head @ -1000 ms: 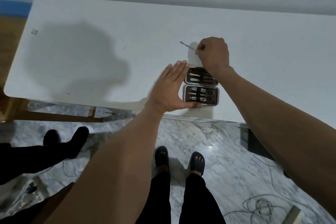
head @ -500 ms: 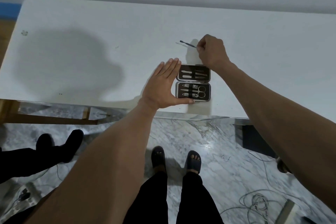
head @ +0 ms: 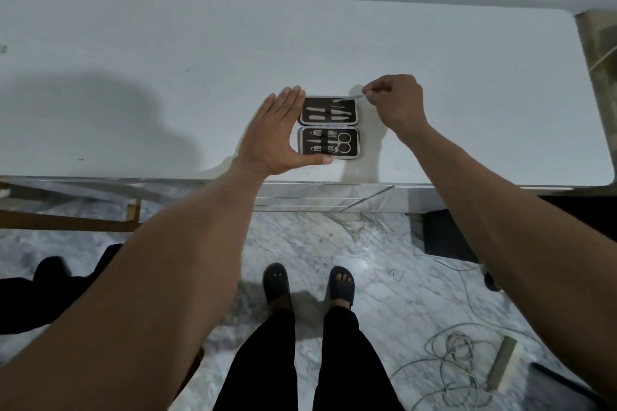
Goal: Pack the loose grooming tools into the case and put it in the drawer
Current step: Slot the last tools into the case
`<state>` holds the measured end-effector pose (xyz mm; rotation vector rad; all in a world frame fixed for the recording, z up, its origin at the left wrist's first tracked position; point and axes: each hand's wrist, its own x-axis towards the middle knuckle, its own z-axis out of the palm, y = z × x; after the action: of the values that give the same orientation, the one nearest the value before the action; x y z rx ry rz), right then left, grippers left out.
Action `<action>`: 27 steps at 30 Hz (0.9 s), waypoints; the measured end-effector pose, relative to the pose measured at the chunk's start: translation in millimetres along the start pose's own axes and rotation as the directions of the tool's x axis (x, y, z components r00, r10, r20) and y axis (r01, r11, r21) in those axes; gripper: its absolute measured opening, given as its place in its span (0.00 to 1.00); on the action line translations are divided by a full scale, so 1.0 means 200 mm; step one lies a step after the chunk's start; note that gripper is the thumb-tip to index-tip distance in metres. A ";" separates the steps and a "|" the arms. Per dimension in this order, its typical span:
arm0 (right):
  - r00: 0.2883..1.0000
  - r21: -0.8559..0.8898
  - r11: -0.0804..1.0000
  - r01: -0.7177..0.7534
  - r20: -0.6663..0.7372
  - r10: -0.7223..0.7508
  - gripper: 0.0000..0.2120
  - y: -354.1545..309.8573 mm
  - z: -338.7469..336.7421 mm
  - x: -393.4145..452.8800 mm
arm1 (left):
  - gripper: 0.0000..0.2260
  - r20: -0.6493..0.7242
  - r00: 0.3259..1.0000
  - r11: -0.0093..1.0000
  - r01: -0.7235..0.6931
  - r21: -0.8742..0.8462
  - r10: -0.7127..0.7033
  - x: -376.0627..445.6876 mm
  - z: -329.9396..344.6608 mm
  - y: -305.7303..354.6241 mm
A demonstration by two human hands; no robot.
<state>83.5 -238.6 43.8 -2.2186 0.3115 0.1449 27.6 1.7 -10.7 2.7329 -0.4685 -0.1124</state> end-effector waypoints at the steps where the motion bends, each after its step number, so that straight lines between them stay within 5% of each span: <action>1: 1.000 -0.007 1.000 -0.011 -0.013 0.011 0.07 0.01 0.00 -0.01 | 0.62 0.004 1.000 1.000 0.001 -0.001 -0.001 0.00 0.00 0.00; 18: 0.999 -0.032 0.999 -0.004 -0.048 0.002 0.06 -0.01 0.11 -0.04 | 0.63 -0.004 1.000 1.000 -0.008 -0.010 0.007 0.00 -0.01 0.00; 27: 0.987 -0.314 0.937 0.156 0.025 -0.156 0.11 -0.05 0.17 -0.07 | 0.62 -0.024 1.000 1.000 -0.013 -0.006 0.013 0.00 0.00 0.00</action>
<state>73.0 -203.0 32.8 -2.5503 0.1157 0.1144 27.5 2.6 -11.3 2.7213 -0.4784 -0.0779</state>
